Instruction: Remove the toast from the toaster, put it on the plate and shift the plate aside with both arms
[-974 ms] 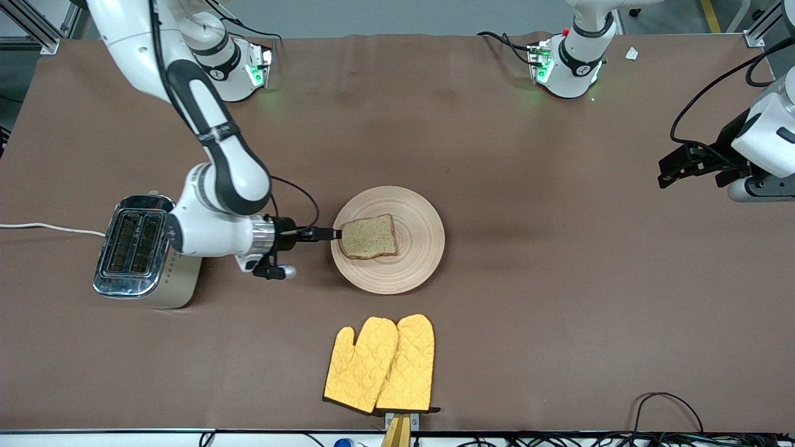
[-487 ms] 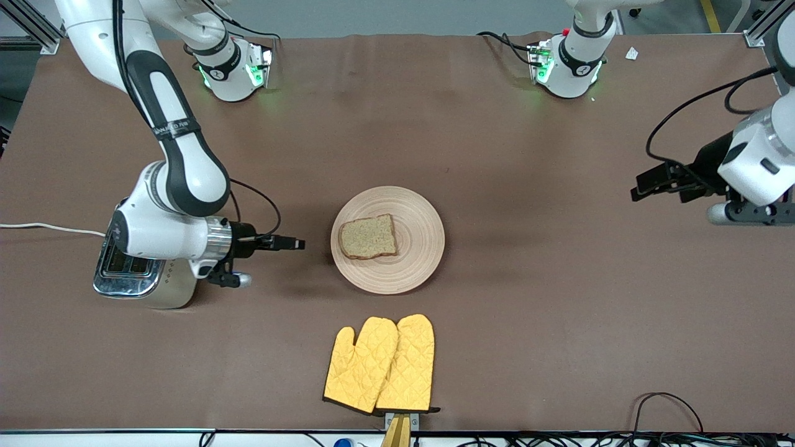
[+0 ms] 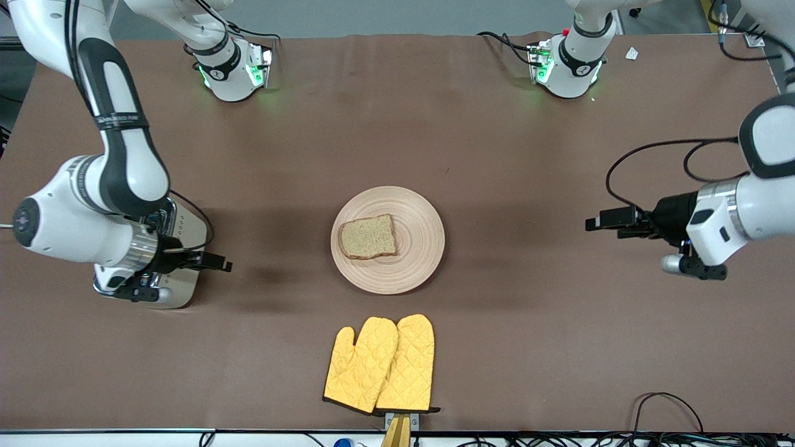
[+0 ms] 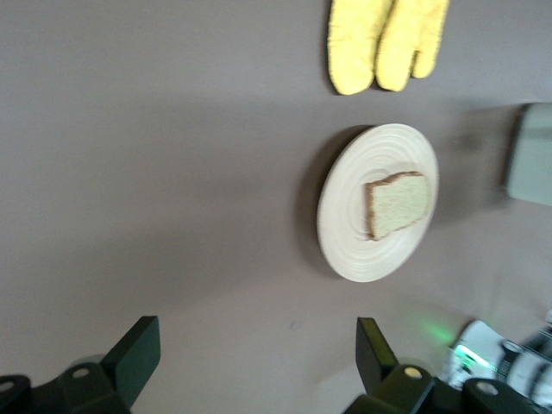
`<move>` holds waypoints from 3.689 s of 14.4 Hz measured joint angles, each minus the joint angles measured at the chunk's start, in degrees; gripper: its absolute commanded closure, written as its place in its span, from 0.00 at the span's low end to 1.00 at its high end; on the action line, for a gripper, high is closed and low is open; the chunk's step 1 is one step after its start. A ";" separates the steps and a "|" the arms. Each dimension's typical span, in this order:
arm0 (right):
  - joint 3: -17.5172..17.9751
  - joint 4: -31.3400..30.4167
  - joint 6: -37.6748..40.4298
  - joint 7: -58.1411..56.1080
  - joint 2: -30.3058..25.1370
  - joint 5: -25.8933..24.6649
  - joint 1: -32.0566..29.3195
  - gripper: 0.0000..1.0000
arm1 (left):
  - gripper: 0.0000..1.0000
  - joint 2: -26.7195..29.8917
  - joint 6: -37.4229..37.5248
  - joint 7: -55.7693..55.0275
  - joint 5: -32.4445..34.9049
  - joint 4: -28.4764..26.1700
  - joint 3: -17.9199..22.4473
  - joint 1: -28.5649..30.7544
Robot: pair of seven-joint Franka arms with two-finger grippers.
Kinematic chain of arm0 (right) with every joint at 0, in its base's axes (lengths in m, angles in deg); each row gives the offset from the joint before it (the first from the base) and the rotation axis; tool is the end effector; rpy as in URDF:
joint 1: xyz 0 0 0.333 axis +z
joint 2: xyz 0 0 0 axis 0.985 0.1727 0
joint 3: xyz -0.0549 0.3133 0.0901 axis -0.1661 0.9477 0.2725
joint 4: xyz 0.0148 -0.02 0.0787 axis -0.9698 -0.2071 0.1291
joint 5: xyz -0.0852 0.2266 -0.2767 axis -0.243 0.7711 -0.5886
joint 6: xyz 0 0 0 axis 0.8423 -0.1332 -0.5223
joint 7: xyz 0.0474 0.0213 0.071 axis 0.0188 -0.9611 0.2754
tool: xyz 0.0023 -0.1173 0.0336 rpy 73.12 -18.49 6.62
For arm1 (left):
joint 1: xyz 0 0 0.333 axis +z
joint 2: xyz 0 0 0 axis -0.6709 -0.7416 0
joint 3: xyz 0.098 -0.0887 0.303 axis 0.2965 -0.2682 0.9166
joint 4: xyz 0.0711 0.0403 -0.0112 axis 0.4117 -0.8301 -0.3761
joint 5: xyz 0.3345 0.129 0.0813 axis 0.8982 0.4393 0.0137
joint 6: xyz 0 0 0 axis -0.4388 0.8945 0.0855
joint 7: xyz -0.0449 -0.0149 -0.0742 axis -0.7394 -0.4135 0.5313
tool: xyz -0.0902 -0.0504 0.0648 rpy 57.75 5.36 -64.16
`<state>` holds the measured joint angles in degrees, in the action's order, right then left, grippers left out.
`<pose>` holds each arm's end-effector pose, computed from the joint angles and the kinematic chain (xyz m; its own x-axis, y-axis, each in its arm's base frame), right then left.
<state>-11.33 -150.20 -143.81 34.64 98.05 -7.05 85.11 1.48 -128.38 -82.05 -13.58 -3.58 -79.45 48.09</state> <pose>0.6413 0.0465 0.3623 0.9913 -0.1176 -0.0588 -0.1305 -0.9361 -0.3266 0.6316 -0.0791 0.4712 0.9845 -0.1173 -0.1304 -0.0236 -0.8253 0.5642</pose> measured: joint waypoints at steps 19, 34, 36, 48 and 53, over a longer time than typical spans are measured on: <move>-6.35 19.54 31.71 3.66 -15.78 -25.41 2.01 0.00 | 0.26 -19.26 -19.04 25.93 -29.08 -8.04 -5.84 -8.49; 11.75 11.33 30.76 3.58 -25.08 -25.83 -14.72 0.00 | 0.56 -25.30 -25.49 29.22 -32.86 -12.98 -5.95 -12.98; 11.73 11.24 29.98 3.58 -24.95 -25.83 -15.17 0.00 | 0.62 -25.60 -26.33 29.28 -33.80 -12.98 -5.96 -13.98; 12.10 11.16 29.67 3.65 -24.22 -25.67 -15.61 0.00 | 1.00 -26.03 -27.70 30.08 -33.89 -11.82 -6.01 -14.43; 12.11 11.14 29.66 3.65 -24.09 -25.67 -15.66 0.00 | 1.00 -24.34 -28.47 29.93 -33.86 -9.96 -5.59 -14.08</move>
<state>0.79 -139.06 -114.15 38.29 73.96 -32.72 69.45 -22.86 -156.85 -52.12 -47.44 -13.55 -85.04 34.01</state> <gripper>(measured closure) 0.000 0.903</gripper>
